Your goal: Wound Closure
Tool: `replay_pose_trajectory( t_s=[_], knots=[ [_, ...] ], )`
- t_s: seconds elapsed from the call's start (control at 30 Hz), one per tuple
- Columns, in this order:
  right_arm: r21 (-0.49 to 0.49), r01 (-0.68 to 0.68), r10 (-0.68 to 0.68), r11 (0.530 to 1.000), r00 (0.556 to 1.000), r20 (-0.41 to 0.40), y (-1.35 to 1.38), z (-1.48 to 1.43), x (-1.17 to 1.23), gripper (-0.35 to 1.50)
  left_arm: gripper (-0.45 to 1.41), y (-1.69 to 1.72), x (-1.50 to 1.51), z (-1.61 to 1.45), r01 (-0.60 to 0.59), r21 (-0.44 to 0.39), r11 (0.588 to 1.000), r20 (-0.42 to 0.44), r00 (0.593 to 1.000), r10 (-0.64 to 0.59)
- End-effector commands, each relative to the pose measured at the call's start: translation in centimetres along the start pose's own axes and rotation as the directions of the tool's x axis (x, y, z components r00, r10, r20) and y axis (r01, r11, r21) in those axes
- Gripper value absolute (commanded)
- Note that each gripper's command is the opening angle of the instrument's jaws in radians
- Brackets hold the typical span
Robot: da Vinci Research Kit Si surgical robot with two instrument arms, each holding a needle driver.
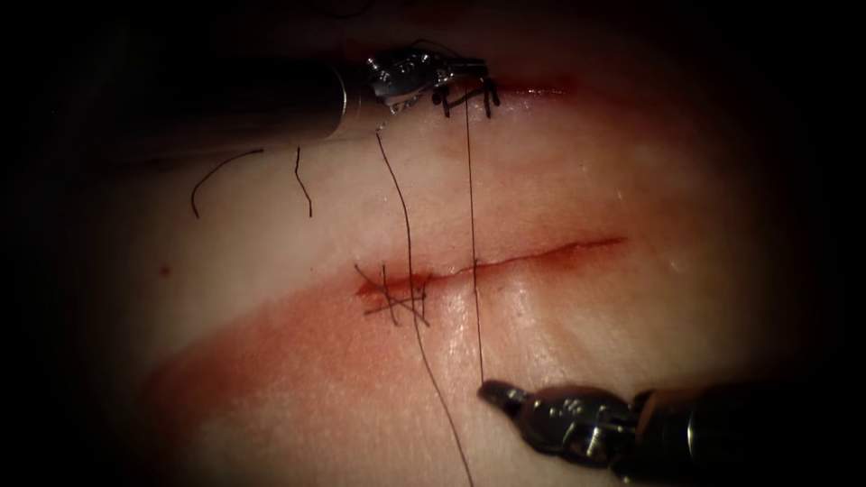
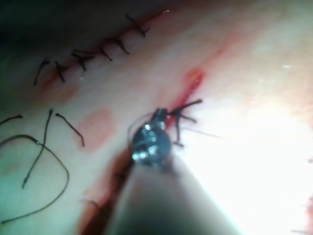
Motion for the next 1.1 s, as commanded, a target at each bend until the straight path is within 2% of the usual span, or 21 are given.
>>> replay_pose_trajectory(
  t_s=[0.03,0.2,0.23,0.3,0.33,0.47,0.5,0.63,0.8,0.97,1.1],
  knots=[
    [0.004,-0.001,0.001,1.000,1.000,0.002,-0.08,0.05,-0.03,-0.35,-0.45,-0.01,-0.02,0.06,-0.001,-0.002,1.000,0.000,1.000,0.001],
    [0.003,-0.006,0.006,1.000,1.000,-0.007,-0.06,0.01,0.00,-0.35,-0.45,0.08,-0.04,-0.02,-0.001,-0.012,1.000,0.000,1.000,0.001],
    [0.003,-0.008,0.008,1.000,1.000,-0.012,-0.06,0.00,0.02,-0.28,-0.45,0.11,-0.04,-0.04,0.000,-0.017,1.000,0.000,1.000,0.000],
    [-0.001,-0.014,0.014,1.000,0.999,-0.029,-0.05,-0.05,0.04,0.29,-0.45,0.19,-0.03,-0.10,0.002,-0.022,1.000,0.000,1.000,-0.002],
    [0.000,-0.017,0.017,1.000,0.999,-0.036,-0.03,-0.11,0.07,0.78,-0.45,0.28,-0.01,-0.17,0.006,-0.031,0.999,-0.001,1.000,-0.006],
    [0.006,-0.021,0.022,1.000,0.999,-0.040,0.02,-0.23,0.10,1.23,-0.45,0.47,0.08,-0.34,0.019,-0.046,0.999,-0.001,1.000,-0.019],
    [0.008,-0.022,0.022,1.000,0.999,-0.039,0.04,-0.27,0.10,1.28,-0.45,0.51,0.11,-0.38,0.023,-0.050,0.999,-0.001,1.000,-0.023],
    [0.024,-0.020,0.021,1.000,0.999,-0.037,0.14,-0.47,0.08,1.41,-0.45,0.73,0.31,-0.59,0.019,-0.066,0.998,-0.010,1.000,-0.020],
    [0.048,-0.033,0.035,0.998,0.999,-0.041,0.37,-0.68,0.17,1.43,-0.45,0.96,0.51,-0.76,0.012,-0.078,0.997,-0.026,1.000,-0.014],
    [0.160,-0.057,0.081,0.985,0.985,-0.151,0.75,-0.85,0.44,1.28,-0.45,1.23,0.73,-0.92,0.000,-0.088,0.996,-0.039,0.999,-0.003],
    [0.253,-0.041,0.105,0.967,0.964,-0.245,0.99,-0.76,0.68,1.09,-0.45,1.43,0.89,-1.04,-0.002,-0.089,0.996,-0.059,0.998,-0.003]
  ],
)
